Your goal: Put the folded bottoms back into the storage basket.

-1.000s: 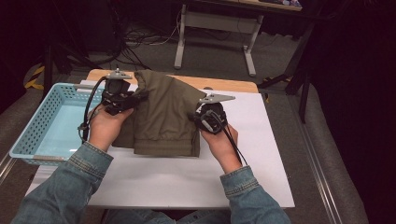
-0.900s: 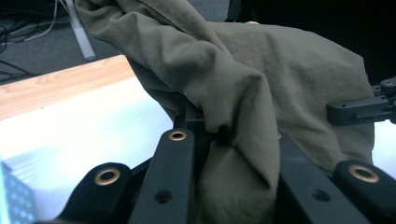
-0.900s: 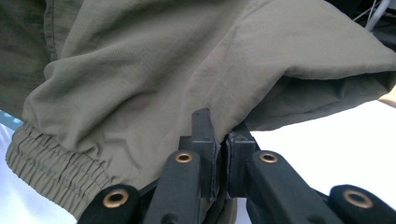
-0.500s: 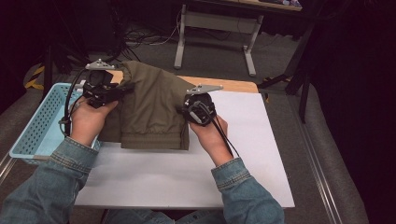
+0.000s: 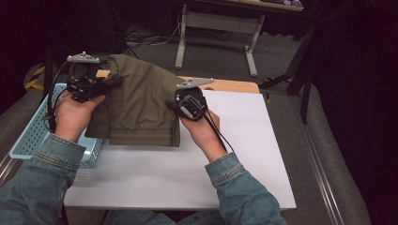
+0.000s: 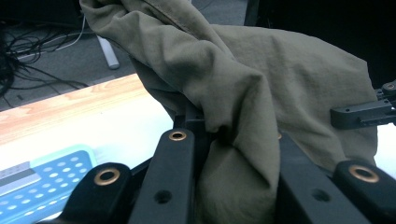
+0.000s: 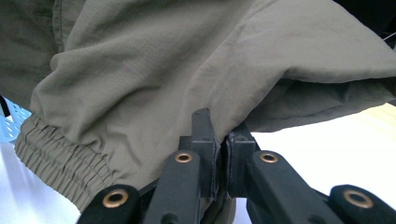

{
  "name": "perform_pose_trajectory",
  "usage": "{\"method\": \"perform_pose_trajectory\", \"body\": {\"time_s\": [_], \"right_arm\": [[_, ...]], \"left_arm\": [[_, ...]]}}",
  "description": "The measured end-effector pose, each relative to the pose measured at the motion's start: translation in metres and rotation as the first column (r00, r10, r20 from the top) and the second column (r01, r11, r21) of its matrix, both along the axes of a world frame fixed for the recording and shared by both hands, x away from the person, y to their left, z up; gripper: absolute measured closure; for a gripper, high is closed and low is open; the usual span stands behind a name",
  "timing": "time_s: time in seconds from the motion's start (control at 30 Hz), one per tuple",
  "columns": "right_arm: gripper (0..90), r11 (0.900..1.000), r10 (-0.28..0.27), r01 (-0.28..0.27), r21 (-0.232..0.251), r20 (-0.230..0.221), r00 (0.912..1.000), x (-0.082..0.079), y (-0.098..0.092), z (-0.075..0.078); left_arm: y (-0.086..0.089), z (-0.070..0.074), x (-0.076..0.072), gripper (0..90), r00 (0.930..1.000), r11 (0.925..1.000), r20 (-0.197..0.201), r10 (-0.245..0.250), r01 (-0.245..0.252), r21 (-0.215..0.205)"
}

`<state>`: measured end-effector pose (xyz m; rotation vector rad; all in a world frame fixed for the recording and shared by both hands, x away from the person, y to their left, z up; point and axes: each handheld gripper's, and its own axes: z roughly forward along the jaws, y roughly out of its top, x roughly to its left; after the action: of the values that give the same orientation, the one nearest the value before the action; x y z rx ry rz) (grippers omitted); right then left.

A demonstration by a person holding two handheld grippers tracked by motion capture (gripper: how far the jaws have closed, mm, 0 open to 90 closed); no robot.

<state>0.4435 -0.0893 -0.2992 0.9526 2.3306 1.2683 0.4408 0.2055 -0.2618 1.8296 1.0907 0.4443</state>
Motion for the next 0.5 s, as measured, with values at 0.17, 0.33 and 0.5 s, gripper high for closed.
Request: {"method": "perform_pose_trajectory", "body": {"time_s": [0.17,0.33,0.5], "right_arm": [[85.4,1.0,0.008,-0.008,0.006,0.0,1.0,0.002,0.007,0.002],[85.5,1.0,0.018,-0.018,0.017,-0.006,0.9998,0.004,0.017,0.004],[85.5,0.999,0.031,-0.031,0.021,-0.006,0.9995,0.005,0.024,0.005]], "left_arm": [[0.009,0.002,0.0,82.7,1.0,1.0,0.007,0.005,-0.005,0.008],[0.02,0.003,-0.002,82.7,0.9997,0.9998,0.014,0.019,-0.019,-0.001],[0.029,0.004,-0.005,82.7,0.9993,0.9995,0.023,0.029,-0.029,-0.009]]}}
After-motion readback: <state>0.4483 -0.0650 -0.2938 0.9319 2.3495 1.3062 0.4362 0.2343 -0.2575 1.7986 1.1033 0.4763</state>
